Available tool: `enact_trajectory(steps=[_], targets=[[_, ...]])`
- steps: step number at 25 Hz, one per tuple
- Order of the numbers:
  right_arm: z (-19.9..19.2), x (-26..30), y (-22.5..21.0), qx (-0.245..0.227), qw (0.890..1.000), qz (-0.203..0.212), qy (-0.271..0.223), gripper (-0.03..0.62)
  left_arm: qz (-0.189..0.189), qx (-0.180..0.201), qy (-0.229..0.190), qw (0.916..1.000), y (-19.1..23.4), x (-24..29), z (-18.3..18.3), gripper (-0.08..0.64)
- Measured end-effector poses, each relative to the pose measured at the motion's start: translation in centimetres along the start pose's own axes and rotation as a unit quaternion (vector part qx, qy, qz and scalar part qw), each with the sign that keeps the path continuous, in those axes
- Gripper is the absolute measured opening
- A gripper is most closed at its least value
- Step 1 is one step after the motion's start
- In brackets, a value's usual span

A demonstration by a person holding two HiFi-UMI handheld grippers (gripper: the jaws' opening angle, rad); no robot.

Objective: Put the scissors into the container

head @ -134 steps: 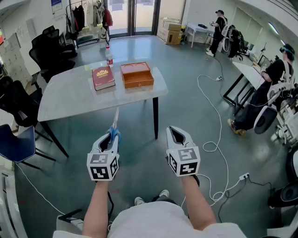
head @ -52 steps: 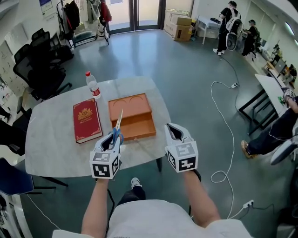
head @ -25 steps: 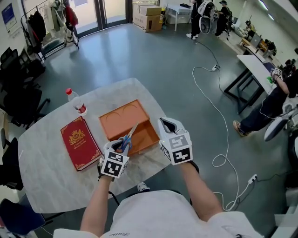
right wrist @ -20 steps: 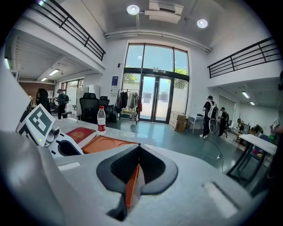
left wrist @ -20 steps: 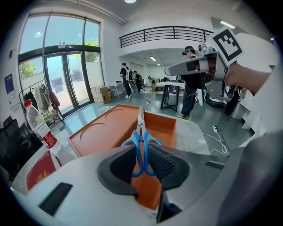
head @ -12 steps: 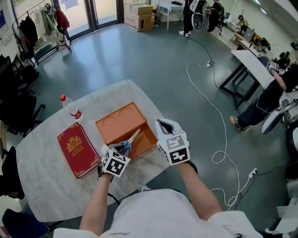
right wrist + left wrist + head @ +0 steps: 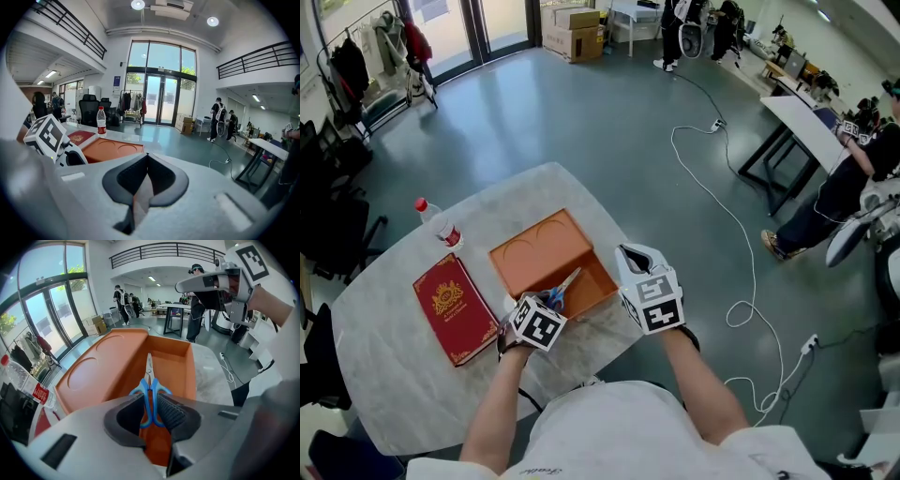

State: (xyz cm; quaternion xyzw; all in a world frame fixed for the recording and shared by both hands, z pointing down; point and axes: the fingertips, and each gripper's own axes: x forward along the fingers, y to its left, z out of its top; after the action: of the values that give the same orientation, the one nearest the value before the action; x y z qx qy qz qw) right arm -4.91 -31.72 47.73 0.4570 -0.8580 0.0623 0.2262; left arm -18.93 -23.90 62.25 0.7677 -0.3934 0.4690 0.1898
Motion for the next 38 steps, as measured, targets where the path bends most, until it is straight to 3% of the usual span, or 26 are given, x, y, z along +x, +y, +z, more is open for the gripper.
enact_trajectory(steps=[8, 15, 38], targets=[[-0.23, -0.04, -0.43, 0.003, 1.0, 0.001, 0.002, 0.005, -0.003, 0.027, 0.047, 0.9985, -0.65, 0.77, -0.33, 0.086], [-0.43, -0.24, -0.56, 0.005, 1.0, -0.001, 0.0, 0.005, 0.0, 0.034, 0.061, 0.9976, -0.69, 0.98, -0.73, 0.086], [-0.96, -0.9, -0.35, 0.008, 1.0, -0.001, -0.001, 0.005, -0.001, 0.015, 0.032, 0.9994, -0.6, 0.5, -0.33, 0.101]])
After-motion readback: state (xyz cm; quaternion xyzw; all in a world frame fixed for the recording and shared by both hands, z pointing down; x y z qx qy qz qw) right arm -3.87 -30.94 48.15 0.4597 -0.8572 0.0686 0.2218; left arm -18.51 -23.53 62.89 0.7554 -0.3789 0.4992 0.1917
